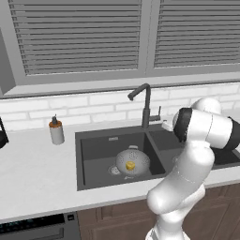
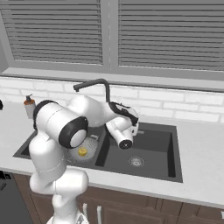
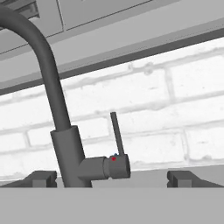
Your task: Put the colander in the sink, put the kiwi in the colander, and turn on the sink faucet and pour water over the colander.
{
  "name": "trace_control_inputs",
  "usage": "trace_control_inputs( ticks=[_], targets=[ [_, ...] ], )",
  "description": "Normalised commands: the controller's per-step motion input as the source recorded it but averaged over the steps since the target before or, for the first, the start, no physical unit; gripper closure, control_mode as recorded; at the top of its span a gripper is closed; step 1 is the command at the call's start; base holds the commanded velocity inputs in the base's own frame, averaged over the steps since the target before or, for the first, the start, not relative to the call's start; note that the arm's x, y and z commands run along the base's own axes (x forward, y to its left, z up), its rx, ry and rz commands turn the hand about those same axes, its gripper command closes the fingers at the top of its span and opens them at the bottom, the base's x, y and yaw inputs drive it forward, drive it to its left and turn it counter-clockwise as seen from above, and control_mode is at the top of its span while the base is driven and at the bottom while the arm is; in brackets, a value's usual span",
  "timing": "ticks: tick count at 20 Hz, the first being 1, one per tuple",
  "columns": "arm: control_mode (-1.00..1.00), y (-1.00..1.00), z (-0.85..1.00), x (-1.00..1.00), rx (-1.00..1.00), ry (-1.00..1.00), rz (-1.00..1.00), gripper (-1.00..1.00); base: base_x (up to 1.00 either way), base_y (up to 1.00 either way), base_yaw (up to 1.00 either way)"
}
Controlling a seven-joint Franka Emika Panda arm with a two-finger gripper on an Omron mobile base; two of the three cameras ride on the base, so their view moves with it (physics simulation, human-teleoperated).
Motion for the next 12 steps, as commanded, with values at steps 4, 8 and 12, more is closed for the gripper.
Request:
trace_control_inputs(
  ticks=[4,8,12],
  targets=[
    [-1.0,-0.09,0.01,0.26,0.0,0.0,-0.01,-1.0,0.0,0.0,0.0],
    [-1.0,0.0,0.02,0.18,0.0,0.0,-0.06,-1.0,0.0,0.0,0.0],
    [-1.0,0.03,0.06,0.26,0.0,0.0,-0.1,-1.0,0.0,0.0,0.0]
  ],
)
